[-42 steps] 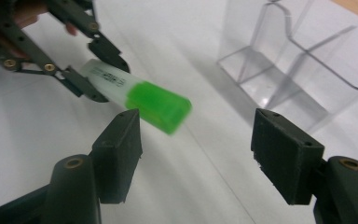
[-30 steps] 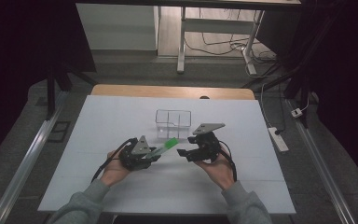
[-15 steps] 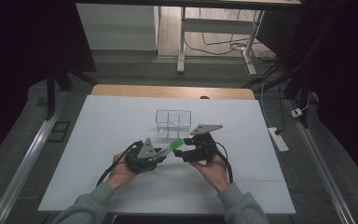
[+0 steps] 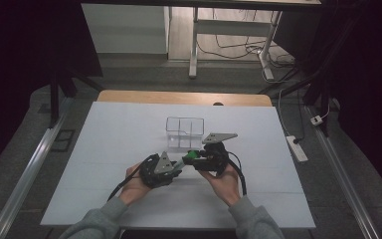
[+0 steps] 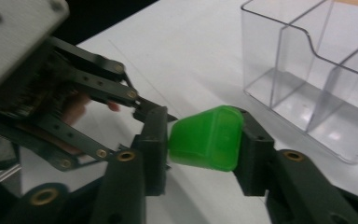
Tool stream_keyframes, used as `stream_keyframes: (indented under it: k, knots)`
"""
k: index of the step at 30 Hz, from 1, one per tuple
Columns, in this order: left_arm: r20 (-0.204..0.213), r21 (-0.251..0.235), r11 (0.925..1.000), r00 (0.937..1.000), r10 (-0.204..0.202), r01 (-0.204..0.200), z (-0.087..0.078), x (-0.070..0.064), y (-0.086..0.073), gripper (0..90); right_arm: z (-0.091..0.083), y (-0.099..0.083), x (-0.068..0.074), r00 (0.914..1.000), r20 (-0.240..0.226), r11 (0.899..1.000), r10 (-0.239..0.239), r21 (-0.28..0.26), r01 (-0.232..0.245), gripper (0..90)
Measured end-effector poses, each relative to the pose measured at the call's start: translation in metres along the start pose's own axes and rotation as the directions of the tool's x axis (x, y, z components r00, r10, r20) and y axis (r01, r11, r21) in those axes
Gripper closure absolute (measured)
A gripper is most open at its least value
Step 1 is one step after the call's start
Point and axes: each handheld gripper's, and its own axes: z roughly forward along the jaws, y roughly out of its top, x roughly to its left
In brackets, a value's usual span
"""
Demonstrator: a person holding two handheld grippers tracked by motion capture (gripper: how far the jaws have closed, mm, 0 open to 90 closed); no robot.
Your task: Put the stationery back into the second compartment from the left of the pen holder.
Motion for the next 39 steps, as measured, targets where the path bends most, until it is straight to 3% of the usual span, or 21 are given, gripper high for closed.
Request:
stream_keyframes:
  k: [5,7,12,17,21,28,39]
  knots:
    - [0.003,0.000,0.9995,0.9995,-0.032,0.032,0.003,0.004,-0.002,62.2,0.001,0.001,0.003,0.9987,-0.050,1.000,-0.014,0.007,0.015,71.6]
    - [0.004,-0.011,0.9988,0.9989,-0.047,0.047,0.002,0.005,-0.003,61.0,0.002,0.001,0.006,0.9976,-0.056,0.999,-0.040,0.013,0.041,72.8]
    - [0.006,-0.028,0.9953,0.9957,-0.092,0.092,-0.003,0.010,-0.007,50.9,-0.001,0.002,0.010,0.9959,-0.021,0.996,-0.088,0.002,0.089,73.6]
    - [0.008,-0.004,0.9917,0.9917,-0.128,0.129,-0.016,0.013,-0.020,41.7,-0.012,0.005,0.006,0.9953,0.005,0.995,-0.097,-0.031,0.097,73.7]
    - [0.007,0.004,0.9852,0.9852,-0.171,0.171,-0.037,0.016,-0.040,39.2,-0.023,0.008,0.002,0.9957,0.021,0.994,-0.091,-0.053,0.092,73.7]
    - [-0.024,-0.021,0.9668,0.9666,-0.255,0.254,-0.064,0.026,-0.067,37.7,-0.040,0.015,-0.005,0.9957,0.046,0.992,-0.081,-0.092,0.085,73.6]
    - [-0.050,-0.024,0.9520,0.9506,-0.306,0.305,-0.082,0.033,-0.093,35.1,-0.059,0.032,-0.014,0.9955,0.074,0.985,-0.060,-0.156,0.071,73.6]
